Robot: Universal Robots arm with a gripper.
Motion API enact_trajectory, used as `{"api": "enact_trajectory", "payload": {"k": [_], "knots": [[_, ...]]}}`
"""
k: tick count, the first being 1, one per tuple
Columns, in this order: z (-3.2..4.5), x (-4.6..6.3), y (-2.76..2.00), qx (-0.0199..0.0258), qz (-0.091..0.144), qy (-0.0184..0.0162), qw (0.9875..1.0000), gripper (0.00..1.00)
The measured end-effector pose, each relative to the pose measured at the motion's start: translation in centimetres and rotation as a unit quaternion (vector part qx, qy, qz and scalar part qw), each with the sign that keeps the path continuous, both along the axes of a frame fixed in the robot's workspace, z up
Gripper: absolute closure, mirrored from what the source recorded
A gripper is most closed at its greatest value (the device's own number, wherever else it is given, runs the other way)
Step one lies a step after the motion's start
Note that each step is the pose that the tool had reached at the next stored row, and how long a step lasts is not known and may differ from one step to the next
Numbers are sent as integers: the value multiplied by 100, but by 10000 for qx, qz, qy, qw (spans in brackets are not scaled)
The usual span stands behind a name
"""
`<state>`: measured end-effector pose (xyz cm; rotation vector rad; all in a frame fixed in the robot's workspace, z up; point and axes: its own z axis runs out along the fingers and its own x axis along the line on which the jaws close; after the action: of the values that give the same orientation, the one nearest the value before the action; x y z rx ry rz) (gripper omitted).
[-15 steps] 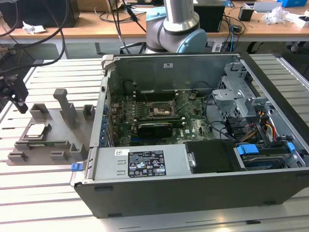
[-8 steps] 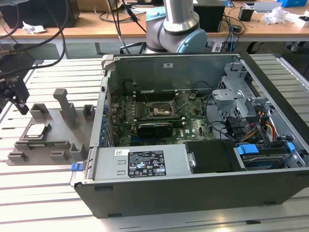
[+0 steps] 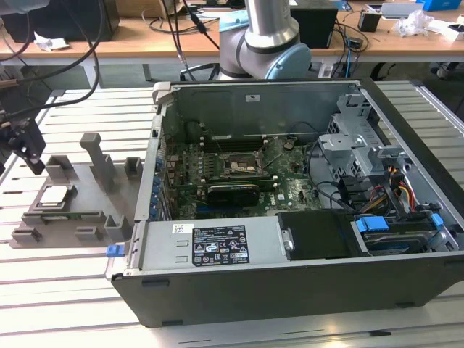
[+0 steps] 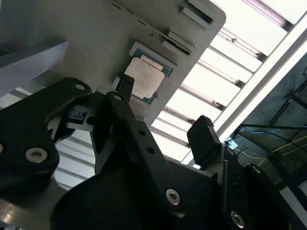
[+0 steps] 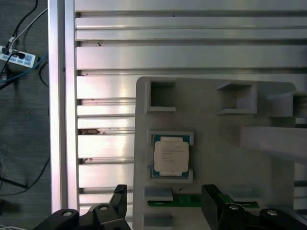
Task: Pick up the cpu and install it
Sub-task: 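Pick up the cpu and move it towards the insertion slot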
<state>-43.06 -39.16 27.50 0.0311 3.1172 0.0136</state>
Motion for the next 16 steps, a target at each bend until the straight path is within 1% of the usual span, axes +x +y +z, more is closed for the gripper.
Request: {"api": "enact_trajectory", "payload": {"k": [16], "knots": [[-118,0,0,0,0,0,10000,28]]}}
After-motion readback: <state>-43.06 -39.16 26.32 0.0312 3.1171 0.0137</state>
